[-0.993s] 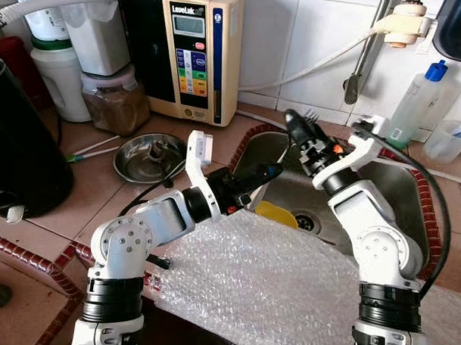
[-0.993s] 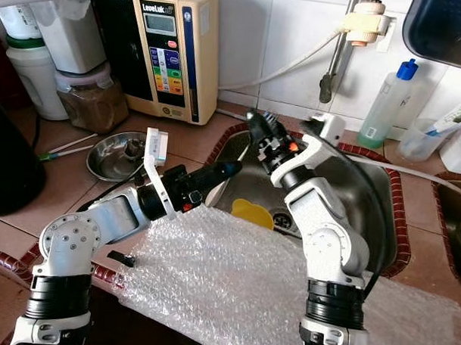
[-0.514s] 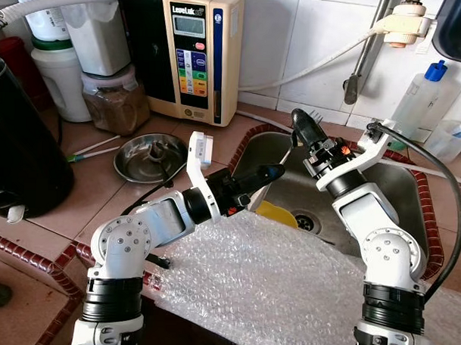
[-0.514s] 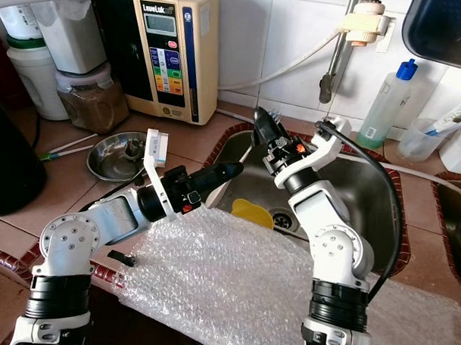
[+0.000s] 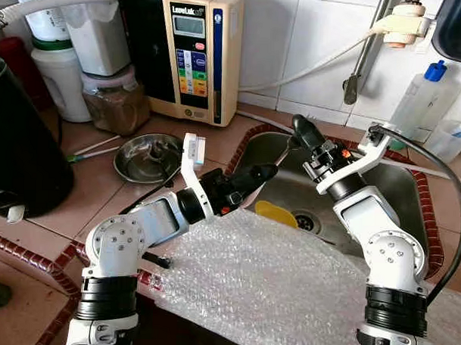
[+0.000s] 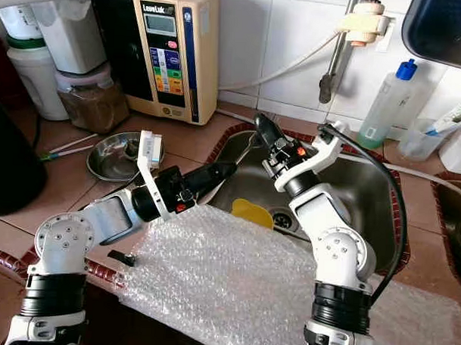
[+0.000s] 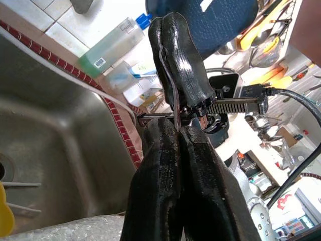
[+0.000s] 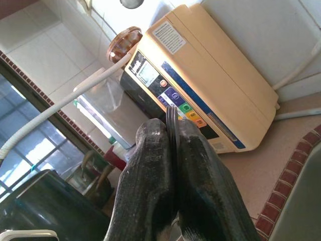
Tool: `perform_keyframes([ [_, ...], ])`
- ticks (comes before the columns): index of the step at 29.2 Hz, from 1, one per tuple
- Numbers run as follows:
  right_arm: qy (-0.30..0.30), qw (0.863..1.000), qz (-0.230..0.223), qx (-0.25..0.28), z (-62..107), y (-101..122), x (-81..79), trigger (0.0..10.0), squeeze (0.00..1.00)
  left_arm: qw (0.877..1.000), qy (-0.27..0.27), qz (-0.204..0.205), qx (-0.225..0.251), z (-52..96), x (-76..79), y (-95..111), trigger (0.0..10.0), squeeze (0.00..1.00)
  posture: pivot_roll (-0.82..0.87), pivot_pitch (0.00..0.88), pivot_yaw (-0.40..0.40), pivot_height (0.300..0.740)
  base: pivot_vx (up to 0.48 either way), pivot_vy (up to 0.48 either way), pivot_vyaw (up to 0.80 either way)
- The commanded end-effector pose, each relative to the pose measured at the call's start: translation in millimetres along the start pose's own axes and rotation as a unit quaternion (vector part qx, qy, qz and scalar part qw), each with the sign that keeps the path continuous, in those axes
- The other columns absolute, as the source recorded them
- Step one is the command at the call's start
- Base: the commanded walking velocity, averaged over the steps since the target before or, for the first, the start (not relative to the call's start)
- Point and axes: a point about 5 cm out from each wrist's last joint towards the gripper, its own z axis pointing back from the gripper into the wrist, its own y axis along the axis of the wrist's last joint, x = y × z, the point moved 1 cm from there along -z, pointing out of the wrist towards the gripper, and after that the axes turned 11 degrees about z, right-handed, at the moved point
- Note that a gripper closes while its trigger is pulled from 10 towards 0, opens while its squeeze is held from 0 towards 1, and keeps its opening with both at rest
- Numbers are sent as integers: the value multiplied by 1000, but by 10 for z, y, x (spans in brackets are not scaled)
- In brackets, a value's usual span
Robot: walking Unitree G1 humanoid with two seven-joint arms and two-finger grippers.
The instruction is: Kitchen organization
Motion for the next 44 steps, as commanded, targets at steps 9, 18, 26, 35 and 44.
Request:
perform_keyframes([
  [9, -50, 995, 88, -1, -18, 126, 63, 0, 0, 993, 85, -84, -7, -12, -152, 1, 10000, 1000, 17, 0, 16, 740, 0, 0, 0],
  [18, -94, 951, 293, -14, -149, 216, 26, 0, 0, 979, 161, -121, 32, 5, -403, 52, 10000, 1000, 15, 0, 10, 740, 0, 0, 0],
  [26, -152, 871, 465, -40, -104, 234, 284, 0, 0, 955, 209, -207, 26, 61, -466, 94, 10000, 1000, 23, 0, 4, 740, 0, 0, 0],
  [35, -192, 805, 556, -81, 132, 67, 677, 0, 0, 956, 198, -214, 10, 58, -490, 13, 10000, 1000, 27, 0, 4, 740, 0, 0, 0],
  [44, -214, 772, 589, -110, 266, -36, 949, 0, 0, 950, 197, -238, -30, 60, -519, -96, 10000, 1000, 31, 0, 8, 740, 0, 0, 0],
])
